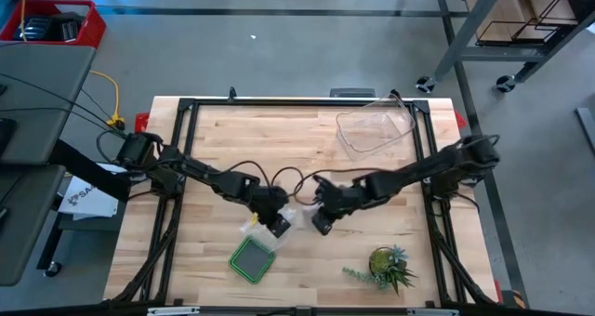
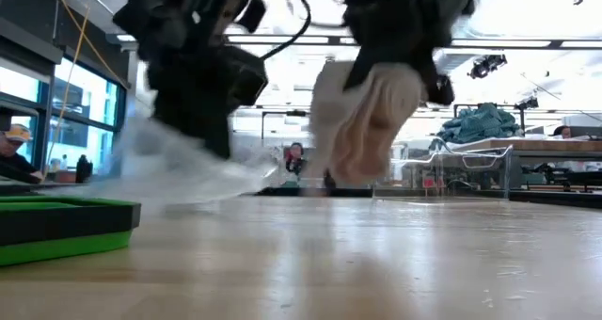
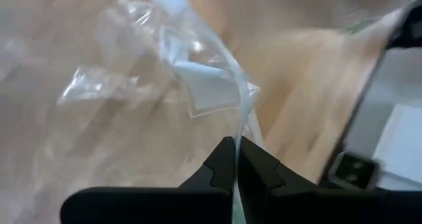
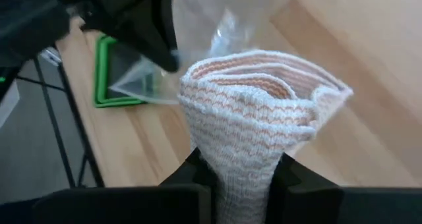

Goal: Roll bandage
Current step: Put the rolled white bandage into the transparent zip bag

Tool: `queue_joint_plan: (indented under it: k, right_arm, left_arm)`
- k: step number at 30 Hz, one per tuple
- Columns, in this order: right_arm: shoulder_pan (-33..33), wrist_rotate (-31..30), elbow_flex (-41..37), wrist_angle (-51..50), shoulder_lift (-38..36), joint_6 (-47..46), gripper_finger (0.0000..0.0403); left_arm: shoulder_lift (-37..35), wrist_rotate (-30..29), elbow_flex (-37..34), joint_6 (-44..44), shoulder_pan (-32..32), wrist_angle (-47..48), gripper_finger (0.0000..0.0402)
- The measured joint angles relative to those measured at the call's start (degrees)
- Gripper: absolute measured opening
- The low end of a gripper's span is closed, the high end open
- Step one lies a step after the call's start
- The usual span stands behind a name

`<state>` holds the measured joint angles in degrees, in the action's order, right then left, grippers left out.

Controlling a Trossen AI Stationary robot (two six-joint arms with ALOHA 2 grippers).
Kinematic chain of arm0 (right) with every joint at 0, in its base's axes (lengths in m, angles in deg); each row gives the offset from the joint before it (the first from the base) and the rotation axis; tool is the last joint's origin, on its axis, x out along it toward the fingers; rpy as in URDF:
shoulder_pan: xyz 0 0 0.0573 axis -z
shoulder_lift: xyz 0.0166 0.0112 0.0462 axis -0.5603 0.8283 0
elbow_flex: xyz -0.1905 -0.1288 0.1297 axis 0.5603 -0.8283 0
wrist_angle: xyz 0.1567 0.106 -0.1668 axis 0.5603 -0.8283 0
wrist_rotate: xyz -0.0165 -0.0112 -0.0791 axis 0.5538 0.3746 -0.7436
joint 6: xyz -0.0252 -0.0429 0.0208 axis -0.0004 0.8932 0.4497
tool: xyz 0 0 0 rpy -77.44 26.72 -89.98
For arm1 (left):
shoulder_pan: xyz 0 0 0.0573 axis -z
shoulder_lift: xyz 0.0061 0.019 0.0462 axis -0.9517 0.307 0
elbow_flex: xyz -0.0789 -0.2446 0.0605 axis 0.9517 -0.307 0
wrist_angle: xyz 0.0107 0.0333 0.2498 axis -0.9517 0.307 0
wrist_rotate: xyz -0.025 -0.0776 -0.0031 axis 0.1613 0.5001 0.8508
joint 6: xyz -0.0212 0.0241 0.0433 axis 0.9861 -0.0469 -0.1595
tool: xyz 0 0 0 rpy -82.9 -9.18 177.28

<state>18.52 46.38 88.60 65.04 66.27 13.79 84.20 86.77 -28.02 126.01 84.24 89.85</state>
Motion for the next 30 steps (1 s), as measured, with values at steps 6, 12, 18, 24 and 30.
queue_joint_plan:
  k: [6, 12, 18, 24, 30]
  right_arm:
    - [-0.55, -2.99, 0.0, -11.25, -12.98, -2.02, 0.0045]
    - [-1.9, -11.58, 0.02, -14.09, -25.06, -6.89, 0.0045]
    - [-2.66, -17.33, 0.07, -12.44, -26.54, -7.95, 0.0045]
    - [0.1, -17.1, 0.07, -11.52, -23.59, -7.44, 0.0045]
    - [3.46, -12.69, 0.07, -10.49, -23.36, -5.87, 0.0045]
  left_arm:
    - [0.0, -5.49, 6.45, -2.96, -2.97, -0.8, 0.0001]
    - [0.53, -10.24, 10.5, -3.19, -7.25, -5.18, 0.0001]
    - [1.18, -10.91, 12.25, 2.29, -11.12, -13.04, 0.0001]
    - [1.18, -10.55, 14.39, 6.24, -13.0, -16.87, 0.0]
    - [1.22, -9.42, 15.47, 10.47, -12.27, -19.95, 0.0]
